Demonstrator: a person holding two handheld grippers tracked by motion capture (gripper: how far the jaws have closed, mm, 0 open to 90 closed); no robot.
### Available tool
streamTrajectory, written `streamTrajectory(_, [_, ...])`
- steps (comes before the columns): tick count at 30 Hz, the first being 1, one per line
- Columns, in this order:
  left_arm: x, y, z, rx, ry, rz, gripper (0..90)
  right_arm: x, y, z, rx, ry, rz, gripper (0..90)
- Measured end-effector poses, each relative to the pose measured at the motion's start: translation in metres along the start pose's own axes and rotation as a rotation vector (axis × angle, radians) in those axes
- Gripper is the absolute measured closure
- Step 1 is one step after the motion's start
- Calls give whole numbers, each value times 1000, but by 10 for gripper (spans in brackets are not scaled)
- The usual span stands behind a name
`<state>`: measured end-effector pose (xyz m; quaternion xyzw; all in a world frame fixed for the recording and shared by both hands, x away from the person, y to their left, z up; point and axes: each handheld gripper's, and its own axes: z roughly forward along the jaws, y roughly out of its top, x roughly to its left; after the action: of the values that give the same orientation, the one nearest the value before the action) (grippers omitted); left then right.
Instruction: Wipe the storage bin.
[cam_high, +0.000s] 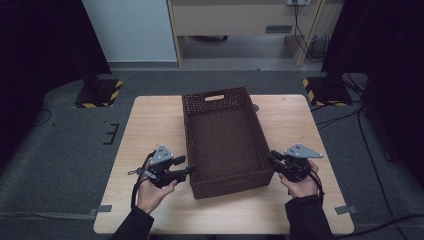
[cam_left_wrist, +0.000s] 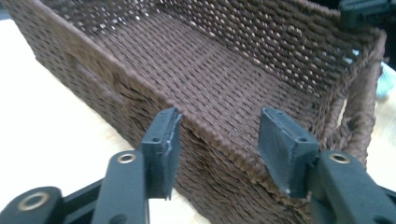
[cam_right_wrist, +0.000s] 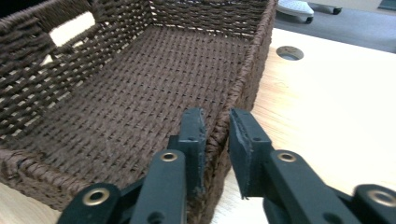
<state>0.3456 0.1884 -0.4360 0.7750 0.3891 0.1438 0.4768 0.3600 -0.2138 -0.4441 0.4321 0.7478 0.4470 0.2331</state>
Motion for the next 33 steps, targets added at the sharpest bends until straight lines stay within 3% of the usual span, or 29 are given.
streamTrajectory(3, [4,2,-5,-17,18,-6,440,-3,1,1,5,12,13,767])
streamTrajectory(8, [13,0,-7,-18,49,-14,431,-8,1,4,-10,-48,-7,735])
streamTrajectory(14, [22,-3,-8,-21,95,-25,406,-10,4,-5,10,-31,-19,751])
streamTrajectory(17, [26,-4,-9,-26,110,-35,397,-12,3,-2,3,-18,15,755])
streamTrajectory(22, [31,-5,-10,-28,121,-48,387,-18,1,4,-20,-100,-24,706])
streamTrajectory(27, [36,-8,-10,-27,138,-60,377,-16,1,0,2,-86,-32,741])
streamTrajectory(31, [41,-8,-12,-34,148,-73,377,-20,1,3,15,-78,1,736])
streamTrajectory(33, [42,-9,-13,-36,151,-76,376,-24,2,5,12,-95,5,734])
